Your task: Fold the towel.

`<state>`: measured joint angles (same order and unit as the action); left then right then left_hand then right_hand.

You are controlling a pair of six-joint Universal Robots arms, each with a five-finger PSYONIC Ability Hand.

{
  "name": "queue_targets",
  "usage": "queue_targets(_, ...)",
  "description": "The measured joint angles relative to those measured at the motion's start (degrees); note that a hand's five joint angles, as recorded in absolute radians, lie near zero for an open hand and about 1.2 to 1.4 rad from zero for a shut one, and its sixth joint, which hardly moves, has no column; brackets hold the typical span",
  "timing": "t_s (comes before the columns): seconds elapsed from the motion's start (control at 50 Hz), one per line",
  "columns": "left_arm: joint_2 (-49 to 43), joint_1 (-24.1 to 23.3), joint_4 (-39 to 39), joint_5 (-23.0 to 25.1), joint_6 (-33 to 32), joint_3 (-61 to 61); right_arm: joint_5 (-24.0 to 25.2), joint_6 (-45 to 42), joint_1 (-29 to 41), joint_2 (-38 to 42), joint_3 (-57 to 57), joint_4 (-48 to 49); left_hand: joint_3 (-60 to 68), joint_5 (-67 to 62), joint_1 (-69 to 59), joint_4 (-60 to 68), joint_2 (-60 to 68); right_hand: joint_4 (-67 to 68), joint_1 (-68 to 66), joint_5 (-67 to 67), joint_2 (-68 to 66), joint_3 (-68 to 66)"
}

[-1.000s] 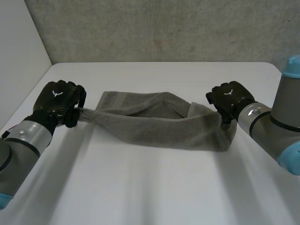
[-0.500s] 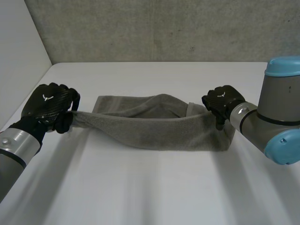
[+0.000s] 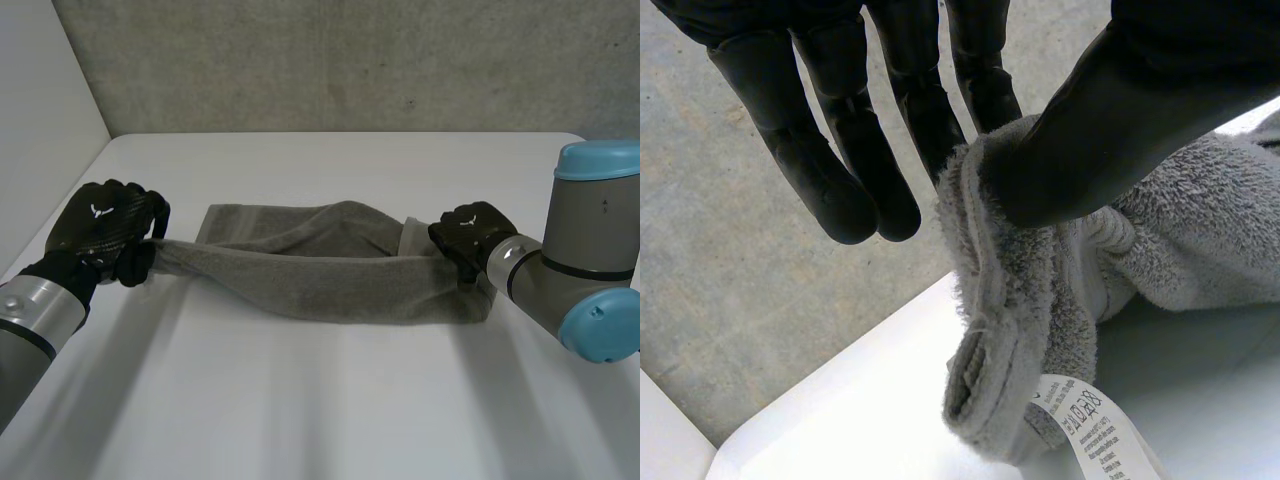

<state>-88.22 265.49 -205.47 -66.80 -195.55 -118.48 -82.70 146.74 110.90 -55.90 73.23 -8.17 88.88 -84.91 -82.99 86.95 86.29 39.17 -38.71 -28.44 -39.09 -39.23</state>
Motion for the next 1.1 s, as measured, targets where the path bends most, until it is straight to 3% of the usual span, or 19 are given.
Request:
queue_targets(0.14,-0.11,0.03,-0.02,0.0,0.0,0.0,-0.03,0.2,0.0,-0.06,-0.28,1.68,0.0,0.04,0.0,0.0,0.0,-12.85,12.36,13.69,12.68,12.6)
queue_targets(0.34,-0.33,0.09,-0.03,0.04,0.0,0.0,-0.04,0.17,0.16,1.25,-0.62,2.43,0.0,0.04,0.0,0.0,0.0,-13.25,12.52,13.97,12.94,12.9)
queue_targets(0.46,-0.57,0.06,-0.08,0.03,0.0,0.0,-0.17,-0.18,0.26,4.15,-0.91,2.48,0.0,0.04,0.0,0.0,0.0,-8.96,8.71,7.76,9.15,9.18)
queue_targets(0.54,-0.63,0.04,-0.1,0.01,0.01,-0.01,-0.25,-0.06,0.34,4.99,-0.99,2.48,0.0,0.04,0.0,0.0,0.0,4.66,-5.54,-5.62,-5.38,-4.72)
queue_targets(0.64,-0.64,0.04,-0.11,0.0,0.06,0.01,-0.34,0.25,0.43,4.57,-0.94,2.46,0.0,0.04,0.0,0.0,0.0,13.93,-14.58,-14.77,-13.41,-13.56)
queue_targets(0.9,-0.39,0.01,-0.11,-0.06,0.15,0.19,-0.17,1.48,0.37,-3.59,1.49,1.98,0.0,0.04,0.0,0.0,0.0,11.67,-12.14,-12.41,-11.87,-11.76)
queue_targets(1.1,-0.34,0.0,-0.05,-0.09,0.18,0.09,0.05,1.66,0.4,-3.6,5.02,2.11,0.0,0.04,0.0,0.0,0.0,12.72,-13.14,-13.39,-12.84,-12.58)
